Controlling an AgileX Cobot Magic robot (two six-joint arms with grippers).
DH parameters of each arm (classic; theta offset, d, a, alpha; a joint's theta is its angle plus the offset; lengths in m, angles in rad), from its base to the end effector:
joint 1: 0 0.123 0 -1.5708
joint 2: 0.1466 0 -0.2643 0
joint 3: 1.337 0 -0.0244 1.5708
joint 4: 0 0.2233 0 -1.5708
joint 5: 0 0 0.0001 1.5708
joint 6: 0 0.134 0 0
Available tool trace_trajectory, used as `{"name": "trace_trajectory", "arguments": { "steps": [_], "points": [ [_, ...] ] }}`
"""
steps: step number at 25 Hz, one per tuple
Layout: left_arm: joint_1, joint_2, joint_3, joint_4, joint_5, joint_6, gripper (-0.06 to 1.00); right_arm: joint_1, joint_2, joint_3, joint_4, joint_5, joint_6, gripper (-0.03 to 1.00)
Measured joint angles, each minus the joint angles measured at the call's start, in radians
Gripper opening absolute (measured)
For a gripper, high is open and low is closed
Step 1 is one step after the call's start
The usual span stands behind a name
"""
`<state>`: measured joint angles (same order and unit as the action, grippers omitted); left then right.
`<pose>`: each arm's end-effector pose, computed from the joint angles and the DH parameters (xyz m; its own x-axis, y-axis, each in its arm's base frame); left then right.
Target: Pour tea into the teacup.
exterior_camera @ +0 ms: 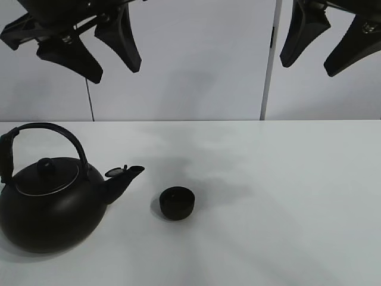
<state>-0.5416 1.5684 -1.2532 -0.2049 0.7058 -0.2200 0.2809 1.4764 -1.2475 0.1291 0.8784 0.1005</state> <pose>0.2831 -0.1910 0.2518 -0.8487 0.0849 -0.5221 0.2870 0.9029 -0.3198 0.2927 0.0983 0.2662 -0.8624 -0.0602 -0.5026 -0.1718 0.9688 0.1788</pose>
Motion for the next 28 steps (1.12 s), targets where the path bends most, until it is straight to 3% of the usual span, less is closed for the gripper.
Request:
{"name": "trace_trajectory", "arguments": {
  "steps": [8,28],
  "points": [
    [0.067,0.053,-0.029,-0.056,0.080,-0.005,0.52,0.000,0.000,0.000,0.001,0.000,0.000,0.43],
    [0.067,0.053,-0.029,-0.060,0.079,-0.006,0.53,0.000,0.000,0.001,0.002,-0.002,0.000,0.43]
  ]
}}
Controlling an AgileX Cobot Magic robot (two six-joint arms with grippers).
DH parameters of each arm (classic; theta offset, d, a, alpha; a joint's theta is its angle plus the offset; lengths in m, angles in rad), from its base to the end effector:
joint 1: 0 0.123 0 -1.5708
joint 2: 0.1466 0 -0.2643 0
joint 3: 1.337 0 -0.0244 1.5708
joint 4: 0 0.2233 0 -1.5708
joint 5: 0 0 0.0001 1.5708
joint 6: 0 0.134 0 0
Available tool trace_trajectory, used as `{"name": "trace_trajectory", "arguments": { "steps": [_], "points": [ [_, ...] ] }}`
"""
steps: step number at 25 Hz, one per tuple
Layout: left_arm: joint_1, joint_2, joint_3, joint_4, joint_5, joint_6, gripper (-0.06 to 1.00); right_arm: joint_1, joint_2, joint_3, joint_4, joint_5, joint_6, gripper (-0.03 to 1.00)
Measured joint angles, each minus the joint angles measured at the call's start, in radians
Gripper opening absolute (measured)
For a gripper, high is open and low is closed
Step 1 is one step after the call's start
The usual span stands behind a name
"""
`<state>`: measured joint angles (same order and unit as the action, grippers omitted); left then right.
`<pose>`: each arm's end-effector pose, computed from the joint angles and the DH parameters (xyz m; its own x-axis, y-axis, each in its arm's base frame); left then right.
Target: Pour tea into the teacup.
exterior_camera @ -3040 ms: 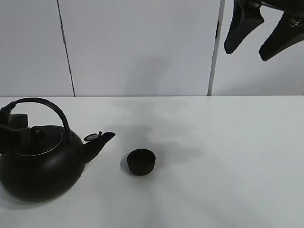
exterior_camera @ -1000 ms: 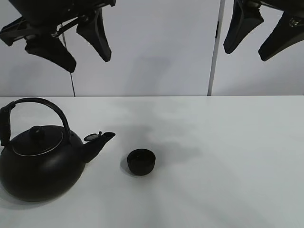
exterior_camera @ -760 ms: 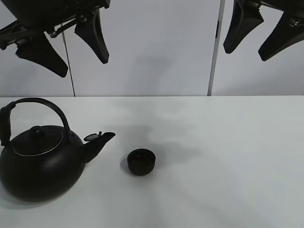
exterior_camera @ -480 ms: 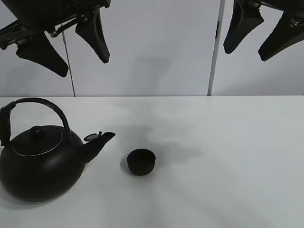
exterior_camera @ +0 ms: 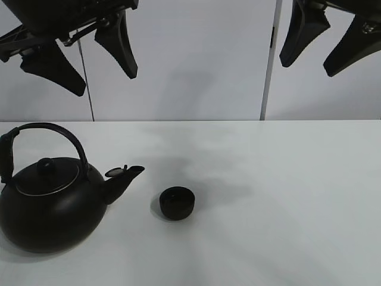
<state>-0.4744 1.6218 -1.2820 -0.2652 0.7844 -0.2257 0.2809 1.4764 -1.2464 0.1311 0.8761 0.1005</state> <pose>0.2939 -0.1788 0.2378 -0.9092 0.0209 -0.4157 0.1837 0.9163 -0.3559 0.2928 0.0985 0.2660 -0.8621 -0.0586 -0.5033 -0.1713 0.9685 0.1808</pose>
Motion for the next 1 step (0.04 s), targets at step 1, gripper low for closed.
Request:
{"name": "trace_trajectory", "arguments": {
  "steps": [1],
  "points": [
    [0.000,0.000,0.000,0.000,0.000,0.000,0.53,0.000,0.000,0.000,0.000,-0.001,0.000,0.43]
  ]
}}
